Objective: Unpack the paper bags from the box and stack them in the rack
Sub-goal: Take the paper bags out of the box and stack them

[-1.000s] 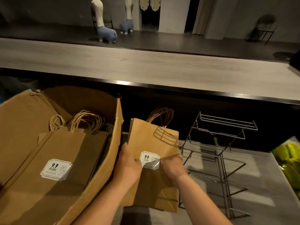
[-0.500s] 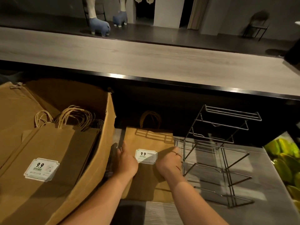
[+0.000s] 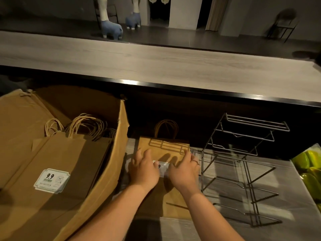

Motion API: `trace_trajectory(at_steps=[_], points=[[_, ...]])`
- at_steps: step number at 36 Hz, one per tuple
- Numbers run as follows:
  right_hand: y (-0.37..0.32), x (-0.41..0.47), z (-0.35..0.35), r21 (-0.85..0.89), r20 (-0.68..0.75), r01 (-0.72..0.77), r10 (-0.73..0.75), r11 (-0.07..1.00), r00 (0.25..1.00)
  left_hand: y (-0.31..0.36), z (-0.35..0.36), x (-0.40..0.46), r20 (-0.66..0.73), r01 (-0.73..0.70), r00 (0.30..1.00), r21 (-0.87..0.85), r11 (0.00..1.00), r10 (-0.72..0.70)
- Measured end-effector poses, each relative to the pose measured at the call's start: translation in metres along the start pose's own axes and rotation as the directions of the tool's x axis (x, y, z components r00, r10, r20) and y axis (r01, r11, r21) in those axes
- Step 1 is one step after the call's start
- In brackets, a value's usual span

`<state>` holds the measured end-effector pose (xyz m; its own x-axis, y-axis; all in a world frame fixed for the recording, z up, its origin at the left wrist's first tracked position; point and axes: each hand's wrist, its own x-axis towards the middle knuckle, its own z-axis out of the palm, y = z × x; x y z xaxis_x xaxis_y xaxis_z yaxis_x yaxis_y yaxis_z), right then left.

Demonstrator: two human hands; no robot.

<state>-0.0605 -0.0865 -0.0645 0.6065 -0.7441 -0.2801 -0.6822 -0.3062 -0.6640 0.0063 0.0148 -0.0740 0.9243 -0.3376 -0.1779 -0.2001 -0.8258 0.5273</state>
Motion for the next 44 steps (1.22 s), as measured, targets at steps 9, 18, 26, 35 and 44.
trace_trajectory(at_steps=[9, 18, 26, 35, 44], points=[[-0.085, -0.017, -0.057, 0.508, -0.056, 0.241, -0.248, 0.827, 0.967, 0.072, -0.085, -0.021, -0.179, -0.237, 0.969, -0.466, 0.852, 0.172], [-0.157, -0.048, -0.083, 0.572, -0.076, 0.416, -0.459, 0.707, 0.885, 0.079, -0.180, -0.025, -0.350, -0.363, 0.911, -0.426, 0.829, 0.220], [-0.209, -0.073, -0.058, 0.553, 0.052, 0.457, -0.576, 0.697, 0.816, 0.012, -0.231, -0.024, -0.366, -0.313, 0.916, -0.392, 0.865, 0.165], [-0.245, -0.089, -0.001, 0.522, 0.250, 0.359, -0.541, 0.774, 0.803, -0.061, -0.258, -0.014, -0.350, -0.178, 0.937, -0.436, 0.882, 0.016], [-0.278, -0.093, 0.059, 0.443, 0.431, 0.190, -0.394, 0.876, 0.812, -0.120, -0.268, 0.008, -0.236, -0.029, 0.968, -0.445, 0.895, -0.085]])
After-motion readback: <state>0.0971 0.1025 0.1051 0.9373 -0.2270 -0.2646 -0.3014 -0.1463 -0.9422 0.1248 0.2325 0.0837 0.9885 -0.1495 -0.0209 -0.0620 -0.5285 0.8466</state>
